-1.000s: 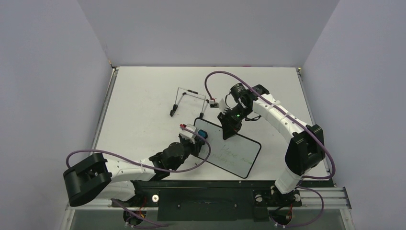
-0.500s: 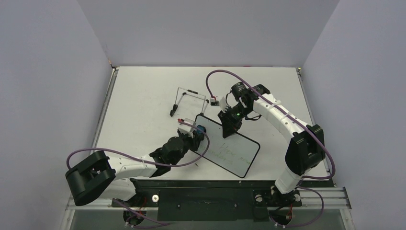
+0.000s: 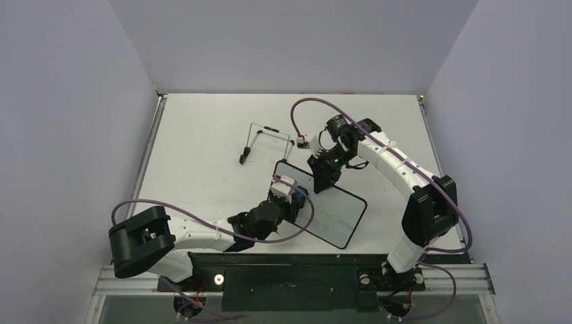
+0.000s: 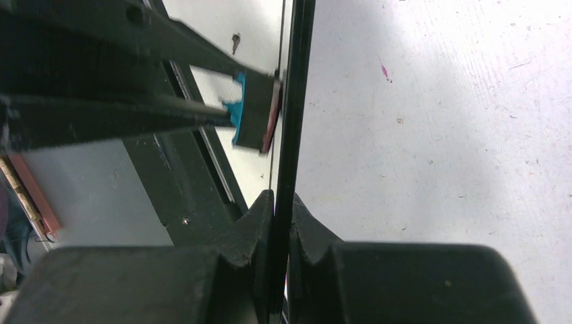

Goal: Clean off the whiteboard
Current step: Erase the whiteboard at the whiteboard stand.

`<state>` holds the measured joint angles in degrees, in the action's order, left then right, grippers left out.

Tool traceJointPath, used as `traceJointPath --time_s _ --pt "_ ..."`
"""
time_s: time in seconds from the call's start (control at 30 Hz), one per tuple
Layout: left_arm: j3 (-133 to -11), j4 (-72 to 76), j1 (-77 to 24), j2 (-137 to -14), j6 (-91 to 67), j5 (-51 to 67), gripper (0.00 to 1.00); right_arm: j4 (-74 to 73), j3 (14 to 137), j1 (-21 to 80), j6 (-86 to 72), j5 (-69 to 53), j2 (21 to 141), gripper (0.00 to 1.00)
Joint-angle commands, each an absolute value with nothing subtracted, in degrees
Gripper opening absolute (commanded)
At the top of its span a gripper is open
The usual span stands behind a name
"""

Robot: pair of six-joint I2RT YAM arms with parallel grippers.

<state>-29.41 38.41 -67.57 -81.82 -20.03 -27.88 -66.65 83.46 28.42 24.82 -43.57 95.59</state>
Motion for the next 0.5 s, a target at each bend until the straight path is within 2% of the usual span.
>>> traceJointPath --time_s 0.0,0.1,0.2,0.47 --pt "-29.5 30.2 -62.1 -78.7 -24.4 -37.8 0.0 -70.1 84.1 31.2 29.1 -51.3 93.7 0.0" --pt "-28.4 28.6 -60.5 -77.5 -25.1 -36.4 0.0 -70.0 84.1 31.2 29.0 -51.2 93.7 0.0" --pt "-27.1 33.1 -61.1 -77.3 -23.3 -32.2 0.0 -70.0 84.1 31.2 29.0 -51.2 93.6 0.0" --pt "-28.8 42.3 -67.7 -81.6 -15.6 -27.1 0.0 -70.0 84.1 31.2 29.0 -50.9 93.7 0.0"
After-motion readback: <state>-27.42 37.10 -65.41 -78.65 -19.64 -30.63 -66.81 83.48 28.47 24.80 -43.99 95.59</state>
